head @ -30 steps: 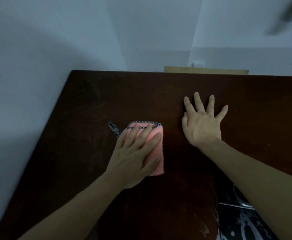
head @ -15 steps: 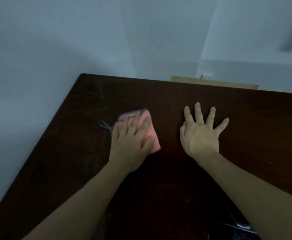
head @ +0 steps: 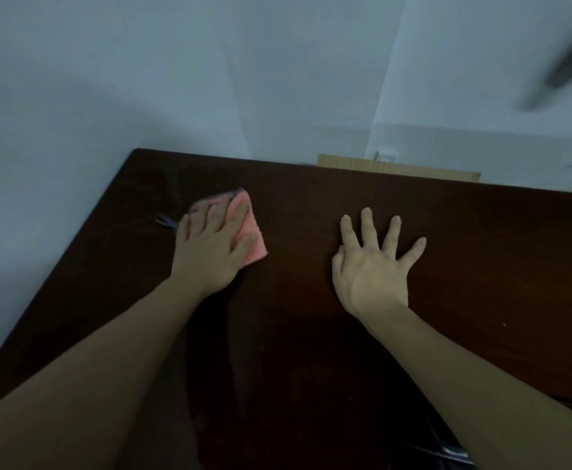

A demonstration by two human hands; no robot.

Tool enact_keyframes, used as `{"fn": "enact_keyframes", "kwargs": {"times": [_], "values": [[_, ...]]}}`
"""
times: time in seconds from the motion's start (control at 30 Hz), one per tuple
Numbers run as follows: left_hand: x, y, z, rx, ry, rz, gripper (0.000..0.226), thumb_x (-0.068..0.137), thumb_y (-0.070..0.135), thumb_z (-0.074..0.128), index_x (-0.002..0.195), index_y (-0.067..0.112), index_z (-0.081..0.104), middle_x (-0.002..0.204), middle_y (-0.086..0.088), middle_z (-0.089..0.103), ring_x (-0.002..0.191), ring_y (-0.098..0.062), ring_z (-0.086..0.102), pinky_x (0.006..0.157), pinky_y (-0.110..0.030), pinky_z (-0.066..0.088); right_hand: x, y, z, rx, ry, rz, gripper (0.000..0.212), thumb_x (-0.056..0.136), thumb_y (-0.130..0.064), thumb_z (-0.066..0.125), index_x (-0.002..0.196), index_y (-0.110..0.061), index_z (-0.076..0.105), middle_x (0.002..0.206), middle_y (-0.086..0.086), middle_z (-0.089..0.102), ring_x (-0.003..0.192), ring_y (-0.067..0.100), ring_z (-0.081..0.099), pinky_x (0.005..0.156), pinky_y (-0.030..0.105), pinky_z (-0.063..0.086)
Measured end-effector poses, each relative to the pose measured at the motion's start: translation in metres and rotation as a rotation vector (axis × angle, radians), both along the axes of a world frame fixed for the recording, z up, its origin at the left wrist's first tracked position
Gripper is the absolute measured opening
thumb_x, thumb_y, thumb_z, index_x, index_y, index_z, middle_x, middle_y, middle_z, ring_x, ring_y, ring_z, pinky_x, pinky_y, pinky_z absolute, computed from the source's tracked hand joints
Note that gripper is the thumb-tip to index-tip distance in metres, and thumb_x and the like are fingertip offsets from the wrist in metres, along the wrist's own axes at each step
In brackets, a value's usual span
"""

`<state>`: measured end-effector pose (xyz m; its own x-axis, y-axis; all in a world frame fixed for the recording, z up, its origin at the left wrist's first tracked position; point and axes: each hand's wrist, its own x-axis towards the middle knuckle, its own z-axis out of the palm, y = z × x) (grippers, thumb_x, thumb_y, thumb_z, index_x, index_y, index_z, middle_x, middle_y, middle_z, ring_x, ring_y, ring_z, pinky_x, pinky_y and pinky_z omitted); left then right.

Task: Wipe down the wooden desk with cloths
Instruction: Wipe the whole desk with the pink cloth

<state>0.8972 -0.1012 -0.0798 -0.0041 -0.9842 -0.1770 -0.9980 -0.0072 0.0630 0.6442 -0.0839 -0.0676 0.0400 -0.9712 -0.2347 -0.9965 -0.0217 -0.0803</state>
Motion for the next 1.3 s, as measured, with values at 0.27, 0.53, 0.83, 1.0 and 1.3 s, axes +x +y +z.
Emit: {"fn": "enact_keyframes", "kwargs": {"times": [0.27, 0.53, 0.83, 1.0, 1.3], "values": [[0.004, 0.057, 0.011, 0.000, 0.057, -0.281, 0.064, 0.101, 0.063, 0.007, 0.160, 0.041, -0.007, 0.170, 0.007, -0.012, 0.157, -0.027, -0.007, 0.125, -0.051, -0.003, 0.005, -0.001, 0.012, 0.007, 0.078, -0.025, 0.061, 0.103, -0.049, 0.017, 0.161, -0.036, 0.004, 0.171, 0.000, 0.000, 0.155, 0.038, -0.002, 0.117, 0.072, 0.006], [0.052, 0.059, 0.006, 0.034, 0.053, -0.555, 0.067, 0.100, 0.069, 0.016, 0.157, 0.048, -0.013, 0.166, 0.017, -0.020, 0.154, -0.015, -0.022, 0.121, -0.039, -0.018, 0.065, -0.015, 0.013, 0.027, -0.038, -0.009, 0.059, 0.104, -0.050, 0.023, 0.159, -0.043, 0.002, 0.170, 0.000, -0.001, 0.154, 0.039, -0.008, 0.117, 0.072, 0.002], [0.034, -0.093, 0.003, 0.012, 0.027, -0.254, 0.069, 0.097, 0.070, 0.008, 0.159, 0.045, -0.008, 0.169, 0.010, -0.015, 0.156, -0.025, -0.012, 0.125, -0.048, -0.009, 0.078, -0.012, 0.001, 0.011, 0.020, -0.024, 0.076, 0.085, -0.053, -0.010, 0.159, -0.042, -0.002, 0.170, 0.004, -0.006, 0.153, 0.043, -0.012, 0.115, 0.074, -0.001], [0.029, -0.101, 0.004, 0.013, 0.050, -0.257, 0.066, 0.100, 0.066, 0.010, 0.160, 0.043, -0.008, 0.169, 0.007, -0.015, 0.156, -0.025, -0.014, 0.125, -0.049, -0.009, 0.081, -0.012, 0.000, 0.026, 0.025, -0.022, 0.080, 0.081, -0.054, -0.015, 0.159, -0.042, -0.004, 0.170, 0.002, -0.007, 0.153, 0.041, -0.013, 0.114, 0.073, -0.003], [0.070, -0.017, 0.008, 0.051, 0.060, -0.659, 0.067, 0.097, 0.071, 0.010, 0.156, 0.049, -0.016, 0.165, 0.015, -0.025, 0.151, -0.015, -0.028, 0.122, -0.045, -0.017, 0.082, -0.011, 0.000, 0.031, 0.047, -0.042, 0.078, 0.083, -0.055, -0.013, 0.159, -0.042, -0.003, 0.170, 0.002, -0.007, 0.154, 0.040, -0.012, 0.116, 0.071, -0.004]]}}
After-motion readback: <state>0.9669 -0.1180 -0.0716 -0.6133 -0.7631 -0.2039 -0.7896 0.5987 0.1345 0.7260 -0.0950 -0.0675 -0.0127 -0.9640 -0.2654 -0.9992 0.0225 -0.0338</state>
